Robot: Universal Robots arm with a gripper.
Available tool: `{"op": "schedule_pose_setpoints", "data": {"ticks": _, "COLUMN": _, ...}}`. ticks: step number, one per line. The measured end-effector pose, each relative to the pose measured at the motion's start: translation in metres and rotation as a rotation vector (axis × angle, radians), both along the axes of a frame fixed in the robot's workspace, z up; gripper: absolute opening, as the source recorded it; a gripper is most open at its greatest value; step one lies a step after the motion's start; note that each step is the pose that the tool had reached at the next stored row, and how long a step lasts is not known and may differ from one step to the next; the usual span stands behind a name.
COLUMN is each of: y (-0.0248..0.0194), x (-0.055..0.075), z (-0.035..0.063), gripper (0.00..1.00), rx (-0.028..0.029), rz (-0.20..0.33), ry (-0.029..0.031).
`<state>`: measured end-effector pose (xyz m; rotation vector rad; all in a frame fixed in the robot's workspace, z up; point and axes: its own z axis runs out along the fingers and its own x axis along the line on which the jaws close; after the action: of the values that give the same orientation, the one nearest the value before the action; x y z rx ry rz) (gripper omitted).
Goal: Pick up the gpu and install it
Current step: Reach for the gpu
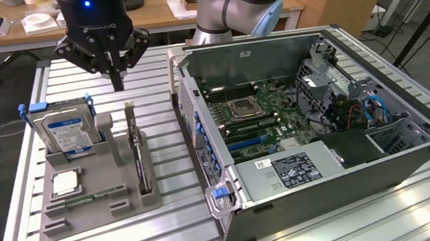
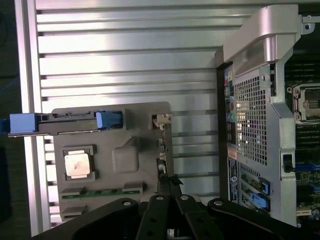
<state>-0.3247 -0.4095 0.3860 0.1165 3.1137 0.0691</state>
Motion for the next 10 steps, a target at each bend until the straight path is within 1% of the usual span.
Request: {"op": "schedule_pose_setpoints", "data": {"ticks": 10, "y": 0.0001, "x": -0.0052, "z": -0.0001, "gripper": 0.11, "rx": 0.0000, "rz": 0.000, "ry": 0.0000}}
